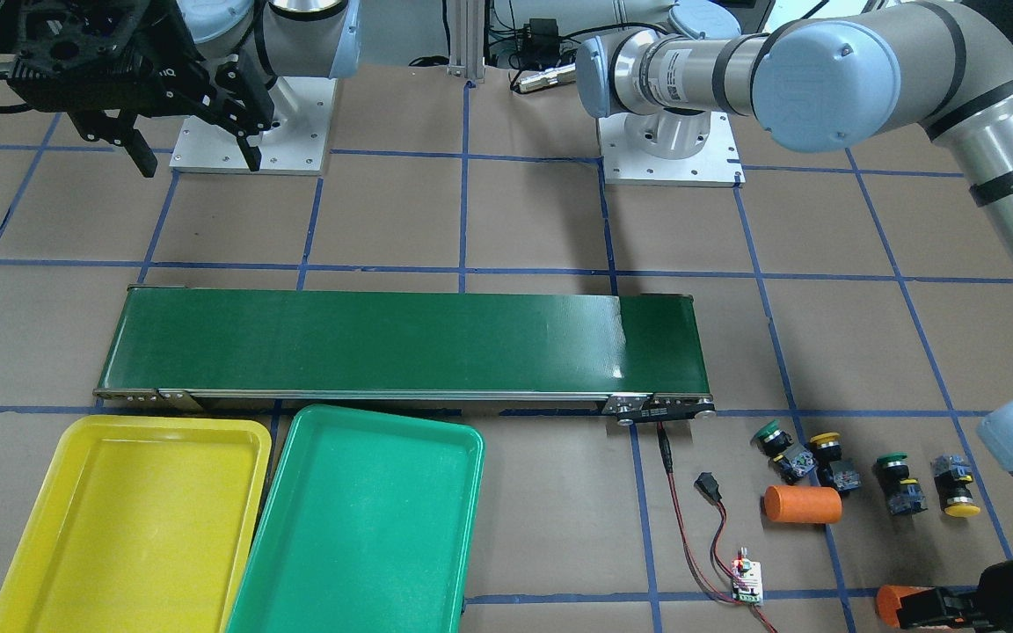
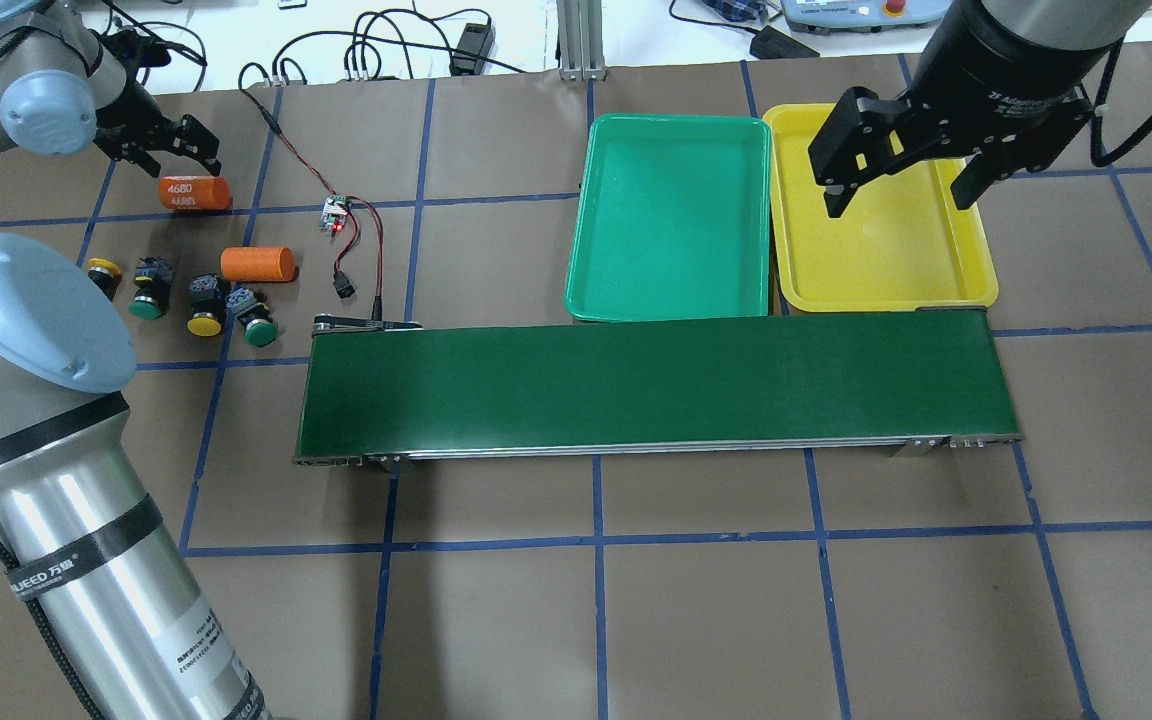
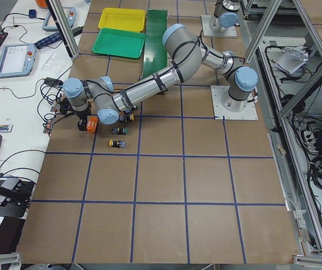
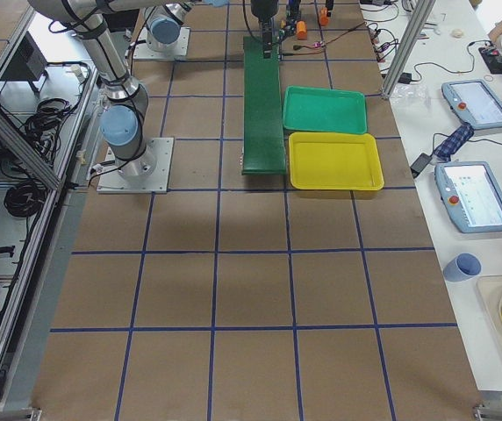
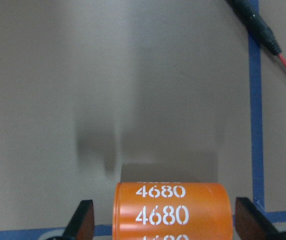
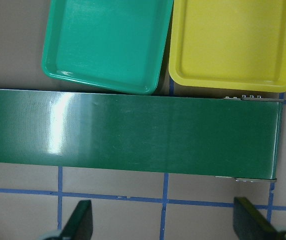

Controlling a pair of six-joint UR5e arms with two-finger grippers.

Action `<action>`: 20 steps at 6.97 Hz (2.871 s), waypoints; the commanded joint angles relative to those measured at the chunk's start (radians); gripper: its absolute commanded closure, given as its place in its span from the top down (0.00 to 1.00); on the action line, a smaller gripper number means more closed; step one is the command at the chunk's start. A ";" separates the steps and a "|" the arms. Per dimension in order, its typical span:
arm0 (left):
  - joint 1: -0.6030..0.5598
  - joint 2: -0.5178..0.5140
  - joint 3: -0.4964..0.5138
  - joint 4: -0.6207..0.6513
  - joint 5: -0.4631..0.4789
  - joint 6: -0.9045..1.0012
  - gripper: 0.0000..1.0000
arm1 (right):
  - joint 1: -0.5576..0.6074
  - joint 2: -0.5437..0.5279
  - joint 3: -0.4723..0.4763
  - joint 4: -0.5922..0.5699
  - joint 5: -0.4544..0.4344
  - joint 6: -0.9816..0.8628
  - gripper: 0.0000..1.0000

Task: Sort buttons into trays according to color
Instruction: 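Carry the orange cylinder with the left gripper onto the belt's near end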

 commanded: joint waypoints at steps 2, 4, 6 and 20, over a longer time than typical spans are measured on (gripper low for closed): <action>0.002 -0.007 -0.001 0.000 -0.003 0.038 1.00 | 0.000 -0.002 0.003 0.000 0.000 0.000 1.00; 0.003 -0.023 -0.001 0.000 0.000 0.043 1.00 | 0.000 -0.002 0.003 0.000 0.000 0.000 1.00; 0.000 -0.035 -0.003 -0.002 0.004 0.041 0.51 | 0.000 -0.002 0.003 0.001 0.000 -0.002 1.00; -0.239 0.675 -0.865 -0.065 0.004 -0.200 0.00 | 0.000 -0.005 0.016 0.001 0.000 -0.003 1.00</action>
